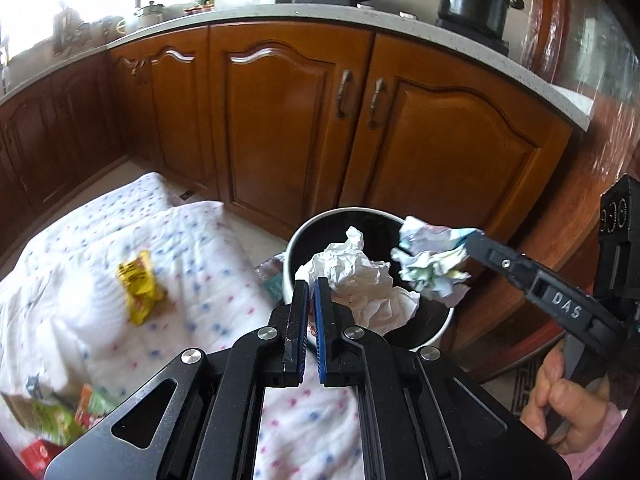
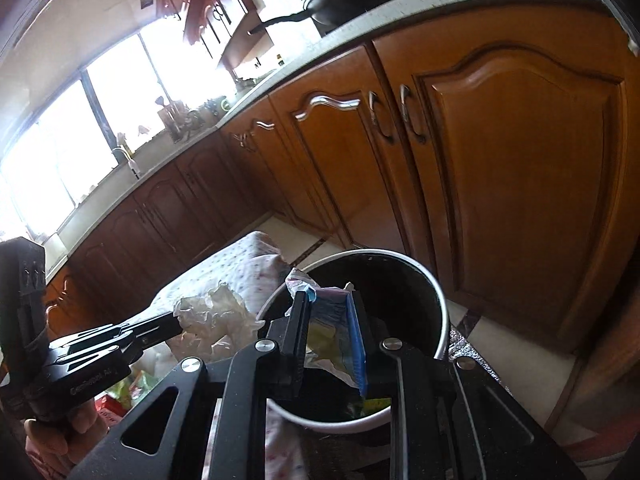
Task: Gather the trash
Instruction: 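Carry tissue and blue wrapper to the bin and open both grippers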
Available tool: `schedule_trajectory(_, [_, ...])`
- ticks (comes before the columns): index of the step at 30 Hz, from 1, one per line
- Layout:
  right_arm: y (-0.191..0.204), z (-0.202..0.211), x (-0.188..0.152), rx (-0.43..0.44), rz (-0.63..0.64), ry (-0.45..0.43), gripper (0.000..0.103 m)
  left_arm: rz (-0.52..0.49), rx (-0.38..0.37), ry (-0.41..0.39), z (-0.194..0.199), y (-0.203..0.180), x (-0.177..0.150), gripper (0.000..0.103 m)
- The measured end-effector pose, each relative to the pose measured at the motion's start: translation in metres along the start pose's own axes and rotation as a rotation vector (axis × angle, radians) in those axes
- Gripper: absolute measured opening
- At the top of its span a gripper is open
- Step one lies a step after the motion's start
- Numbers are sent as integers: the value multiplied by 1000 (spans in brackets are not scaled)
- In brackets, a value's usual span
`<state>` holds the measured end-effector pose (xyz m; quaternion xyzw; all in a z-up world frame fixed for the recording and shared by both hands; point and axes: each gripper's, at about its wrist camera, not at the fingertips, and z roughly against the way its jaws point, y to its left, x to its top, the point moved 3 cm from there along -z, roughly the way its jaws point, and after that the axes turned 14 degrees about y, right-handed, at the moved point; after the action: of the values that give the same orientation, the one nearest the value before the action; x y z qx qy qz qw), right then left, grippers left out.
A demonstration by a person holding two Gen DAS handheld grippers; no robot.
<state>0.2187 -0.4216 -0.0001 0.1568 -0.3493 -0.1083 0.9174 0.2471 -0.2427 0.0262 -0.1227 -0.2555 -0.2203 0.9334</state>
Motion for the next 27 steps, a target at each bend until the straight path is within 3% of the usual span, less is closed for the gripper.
schedule_trajectory(12, [-20,-21,10,-18,-18,44,20,-41,17,66,-45,-23,14,3])
schedule_trajectory(15, [-23,-27,9,-23,-28,56,24,-46,26,74,-52,-26,16,5])
schedule_trajectory(17, [-26,-30,8,-23,-40,66,34,-39,23,83,-56,-26,16,7])
schedule_trajectory(19, [-28,-29,6,-17,-52,60,52,-31,12,99,-58,-27,15,17])
schedule_trajectory(21, [-28,-25,4,-11,-52,50,56,-27,10,92,-57,-26,13,42])
schedule_trajectory(22, [-28,-23,3,-10,-53,44,56,-23,14,83,-54,-25,11,50])
schedule_trajectory(23, [-27,-20,2,-6,-54,40,57,-20,17,70,-51,-24,8,54])
schedule_trajectory(27, [-17,-8,-9,28,-57,10,79,20,23,60,-41,-10,-7,55])
